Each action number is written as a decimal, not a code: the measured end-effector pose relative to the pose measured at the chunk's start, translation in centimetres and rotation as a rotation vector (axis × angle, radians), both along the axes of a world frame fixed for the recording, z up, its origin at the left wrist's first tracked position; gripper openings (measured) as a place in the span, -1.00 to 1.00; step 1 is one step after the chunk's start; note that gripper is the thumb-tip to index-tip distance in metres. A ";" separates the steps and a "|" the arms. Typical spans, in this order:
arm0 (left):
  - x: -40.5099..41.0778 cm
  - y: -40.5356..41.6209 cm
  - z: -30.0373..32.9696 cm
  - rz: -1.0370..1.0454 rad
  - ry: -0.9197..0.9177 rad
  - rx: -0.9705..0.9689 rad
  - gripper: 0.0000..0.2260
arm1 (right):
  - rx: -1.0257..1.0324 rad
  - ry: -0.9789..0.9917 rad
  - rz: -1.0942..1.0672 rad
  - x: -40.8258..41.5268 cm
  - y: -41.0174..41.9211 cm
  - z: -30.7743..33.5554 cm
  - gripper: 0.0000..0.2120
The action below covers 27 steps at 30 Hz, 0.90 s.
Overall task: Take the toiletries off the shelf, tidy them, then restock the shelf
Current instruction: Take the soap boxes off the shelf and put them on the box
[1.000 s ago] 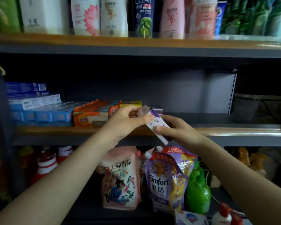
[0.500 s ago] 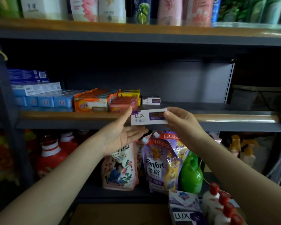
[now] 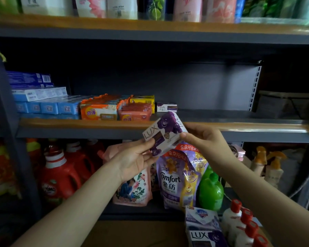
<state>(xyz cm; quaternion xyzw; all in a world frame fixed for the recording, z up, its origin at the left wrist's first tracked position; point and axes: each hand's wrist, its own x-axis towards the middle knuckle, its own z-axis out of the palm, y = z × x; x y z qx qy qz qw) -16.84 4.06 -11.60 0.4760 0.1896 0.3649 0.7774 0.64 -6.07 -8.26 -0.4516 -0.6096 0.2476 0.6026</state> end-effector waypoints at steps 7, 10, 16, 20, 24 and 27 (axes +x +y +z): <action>-0.8 0.0 -0.3 0.404 0.135 0.976 -0.56 | 0.218 -0.654 -0.295 1.9 -0.1 -1.9 -0.57; -1.0 0.1 -1.0 0.411 0.172 1.135 -0.46 | 0.449 -0.828 -0.387 2.1 0.0 -3.2 -0.54; -1.0 0.3 -2.4 0.215 0.114 0.969 -0.29 | 0.682 -1.019 -0.462 2.8 0.5 -5.0 -0.68; -0.5 0.2 -3.7 0.261 0.196 1.112 -0.37 | 0.655 -0.992 -0.430 3.2 0.4 -5.8 -0.66; -0.5 -0.2 -4.8 0.258 0.194 1.010 -0.44 | 0.397 -0.833 -0.363 3.2 -0.4 -6.4 -0.61; -0.1 -0.6 -6.0 0.218 0.168 0.821 -0.39 | 0.165 -0.634 -0.242 3.1 -1.2 -6.8 -0.62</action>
